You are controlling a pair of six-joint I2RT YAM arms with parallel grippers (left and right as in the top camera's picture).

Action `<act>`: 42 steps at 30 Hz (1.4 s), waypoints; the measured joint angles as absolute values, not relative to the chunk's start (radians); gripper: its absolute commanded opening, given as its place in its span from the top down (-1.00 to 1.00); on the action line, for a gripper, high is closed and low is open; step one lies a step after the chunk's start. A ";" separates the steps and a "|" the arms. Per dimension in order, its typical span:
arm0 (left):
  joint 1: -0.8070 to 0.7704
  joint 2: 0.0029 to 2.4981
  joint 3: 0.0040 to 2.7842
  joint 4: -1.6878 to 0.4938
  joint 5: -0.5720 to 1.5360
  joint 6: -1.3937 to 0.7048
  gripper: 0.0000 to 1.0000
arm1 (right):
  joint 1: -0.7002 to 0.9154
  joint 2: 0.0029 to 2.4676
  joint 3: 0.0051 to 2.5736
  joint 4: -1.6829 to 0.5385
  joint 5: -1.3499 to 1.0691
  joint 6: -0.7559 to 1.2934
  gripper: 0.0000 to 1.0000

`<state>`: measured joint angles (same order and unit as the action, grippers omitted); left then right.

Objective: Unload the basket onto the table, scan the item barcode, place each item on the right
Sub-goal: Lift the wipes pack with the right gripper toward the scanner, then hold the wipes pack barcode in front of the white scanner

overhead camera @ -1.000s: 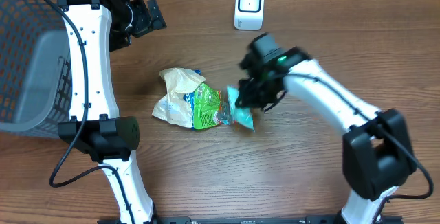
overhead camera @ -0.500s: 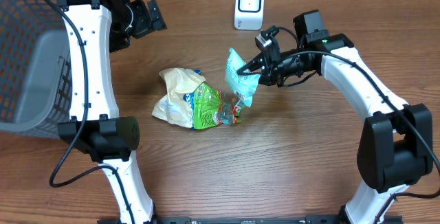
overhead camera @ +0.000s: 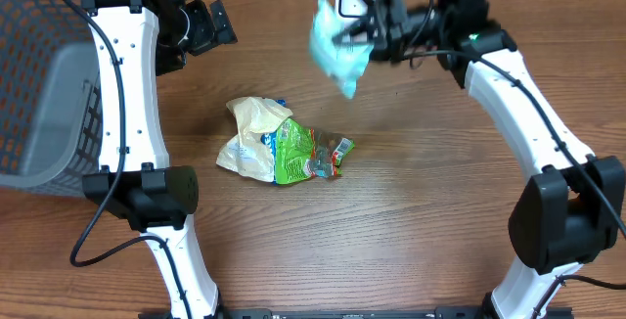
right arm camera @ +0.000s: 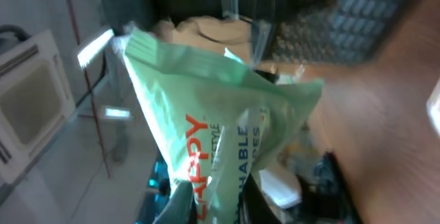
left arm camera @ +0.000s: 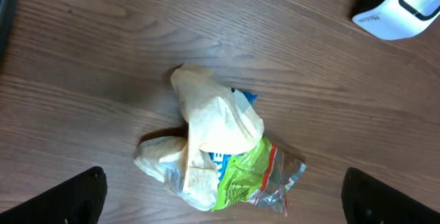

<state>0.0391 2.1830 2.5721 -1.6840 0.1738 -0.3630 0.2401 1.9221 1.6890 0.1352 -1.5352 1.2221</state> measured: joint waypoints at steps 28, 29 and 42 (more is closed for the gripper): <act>0.039 2.183 2.572 -1.687 0.176 -0.363 -1.00 | 0.164 1.920 1.722 0.957 -1.530 2.024 0.93; 0.039 2.183 2.572 -1.687 0.176 -0.363 -0.99 | 0.164 1.920 1.722 0.957 -1.530 2.023 0.93; 0.039 2.183 2.572 -1.687 0.176 -0.363 -0.99 | 0.164 1.920 1.722 0.949 -1.526 1.957 0.93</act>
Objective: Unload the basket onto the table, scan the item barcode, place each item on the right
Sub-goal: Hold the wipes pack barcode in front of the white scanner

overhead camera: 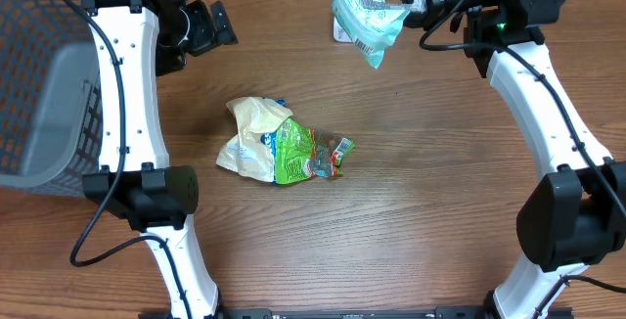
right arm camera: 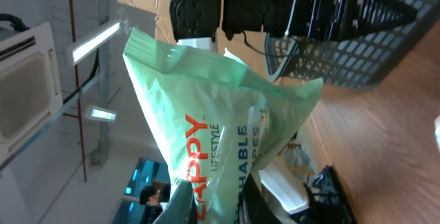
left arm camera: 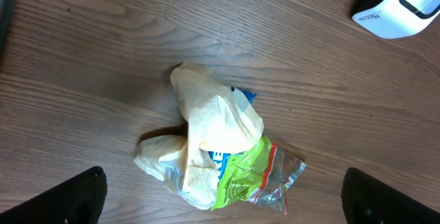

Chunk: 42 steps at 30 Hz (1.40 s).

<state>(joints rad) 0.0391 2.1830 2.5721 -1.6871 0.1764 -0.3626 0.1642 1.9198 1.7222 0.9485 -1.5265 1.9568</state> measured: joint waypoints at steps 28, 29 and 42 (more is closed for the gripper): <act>0.039 2.183 2.572 -1.688 0.218 -0.360 -0.99 | 0.191 1.980 1.710 -0.683 -1.157 0.501 0.93; 0.039 2.183 2.572 -1.687 0.218 -0.360 -1.00 | 0.194 1.980 1.709 -0.728 -1.107 0.454 0.93; 0.039 2.183 2.572 -1.688 0.218 -0.360 -1.00 | 0.393 1.980 1.708 -0.834 -0.221 0.155 0.93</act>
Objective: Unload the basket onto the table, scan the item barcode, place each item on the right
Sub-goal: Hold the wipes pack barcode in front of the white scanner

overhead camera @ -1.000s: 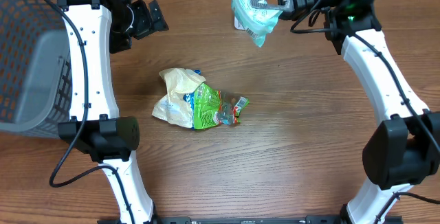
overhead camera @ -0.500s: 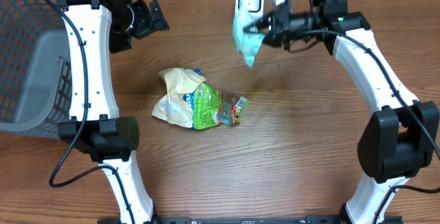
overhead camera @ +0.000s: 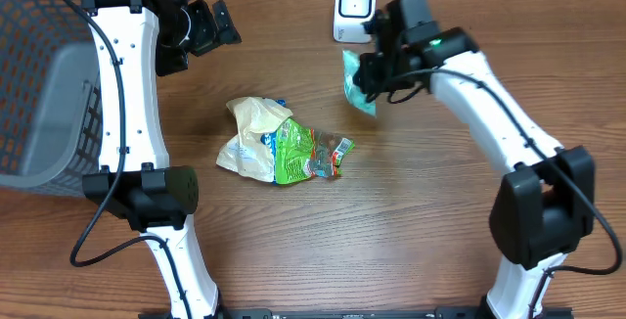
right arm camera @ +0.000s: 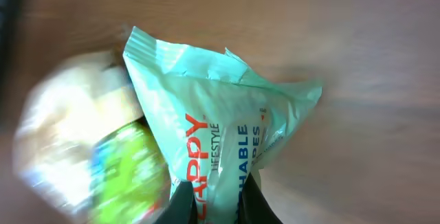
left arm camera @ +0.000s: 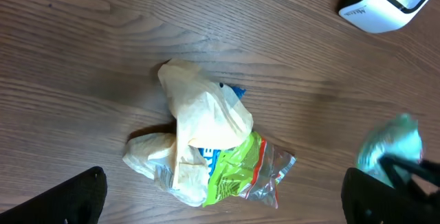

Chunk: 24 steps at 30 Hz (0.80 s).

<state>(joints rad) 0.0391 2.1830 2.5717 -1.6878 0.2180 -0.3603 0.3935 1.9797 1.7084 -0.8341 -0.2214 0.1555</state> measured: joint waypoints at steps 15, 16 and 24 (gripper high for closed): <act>0.039 2.183 2.572 -1.687 0.218 -0.360 -1.00 | 0.471 1.980 1.708 -0.314 0.265 0.103 0.92; 0.039 2.183 2.572 -1.687 0.218 -0.360 -1.00 | 0.459 1.984 1.708 -0.278 0.257 0.103 0.93; 0.039 2.183 2.572 -1.687 0.218 -0.360 -1.00 | 0.393 2.135 1.713 0.038 0.198 0.100 0.93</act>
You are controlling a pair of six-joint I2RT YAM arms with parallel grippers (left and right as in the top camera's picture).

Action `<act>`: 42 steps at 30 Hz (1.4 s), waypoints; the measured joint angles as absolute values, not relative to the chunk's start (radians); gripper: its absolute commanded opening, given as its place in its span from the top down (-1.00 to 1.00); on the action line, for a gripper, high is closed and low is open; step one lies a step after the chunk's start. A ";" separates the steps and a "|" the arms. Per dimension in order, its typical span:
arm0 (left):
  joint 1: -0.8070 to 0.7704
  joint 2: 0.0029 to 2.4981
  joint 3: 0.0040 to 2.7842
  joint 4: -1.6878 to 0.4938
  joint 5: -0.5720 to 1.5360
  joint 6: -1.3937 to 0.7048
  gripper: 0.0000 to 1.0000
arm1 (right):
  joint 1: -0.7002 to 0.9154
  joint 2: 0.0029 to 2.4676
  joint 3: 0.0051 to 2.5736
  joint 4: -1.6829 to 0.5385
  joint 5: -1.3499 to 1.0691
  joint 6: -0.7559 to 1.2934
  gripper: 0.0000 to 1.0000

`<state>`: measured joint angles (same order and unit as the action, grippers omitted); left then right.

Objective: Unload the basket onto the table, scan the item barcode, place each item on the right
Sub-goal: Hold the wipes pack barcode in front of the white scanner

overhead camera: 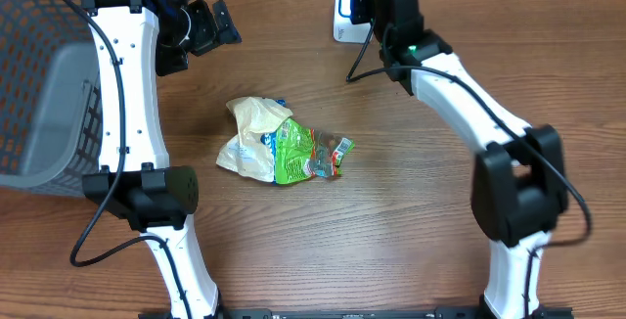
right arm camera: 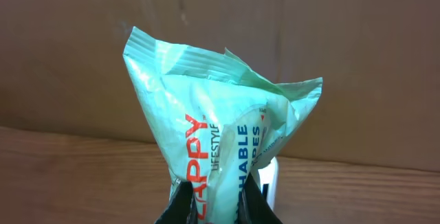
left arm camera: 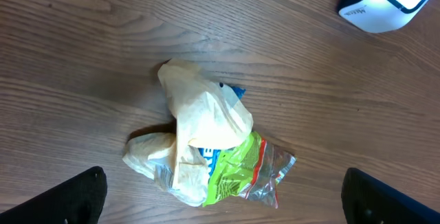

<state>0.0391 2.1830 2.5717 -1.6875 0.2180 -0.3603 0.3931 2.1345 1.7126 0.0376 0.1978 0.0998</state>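
A mint-green snack packet [right arm camera: 218, 131] with red and blue lettering stands upright in my right gripper [right arm camera: 214, 195], which is shut on its lower end. The white barcode scanner [right arm camera: 269, 183] shows just behind the packet, in front of a brown cardboard wall. In the overhead view the right gripper is at the far table edge right beside the scanner [overhead camera: 342, 14]; the arm hides most of the packet there. My left gripper [left arm camera: 220, 207] hangs open high over a pile of bags [left arm camera: 206, 152], holding nothing.
The pile [overhead camera: 279, 141] of cream, green and clear bags lies mid-table. A grey mesh basket [overhead camera: 39, 94] stands at the left edge. The left arm's gripper [overhead camera: 201, 27] hovers at the back left. The scanner [left arm camera: 385, 4] also shows in the left wrist view.
My right gripper, still shut on the mint packet, has moved from low over the table in front of the scanner to the far edge, right at the scanner. The left arm has not moved.
The right gripper held the mint packet in the air to the right of the scanner, then high up near it. Then the packet was low over the table in front of the scanner, and now it is against the scanner. The left gripper stayed open above the pile.
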 measured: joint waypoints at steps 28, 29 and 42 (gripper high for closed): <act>0.039 2.183 2.572 -1.687 0.218 -0.360 -1.00 | 0.395 2.324 1.711 0.305 0.184 -0.028 0.93; 0.039 2.183 2.572 -1.687 0.218 -0.360 -1.00 | 0.395 2.324 1.711 0.306 0.188 -0.038 0.93; 0.039 2.183 2.572 -1.687 0.218 -0.360 -1.00 | 0.394 2.324 1.711 0.308 0.198 -0.146 0.93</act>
<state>0.0391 2.1830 2.5721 -1.6875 0.2180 -0.3603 0.3939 2.3241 1.7107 0.3077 0.1978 -0.1459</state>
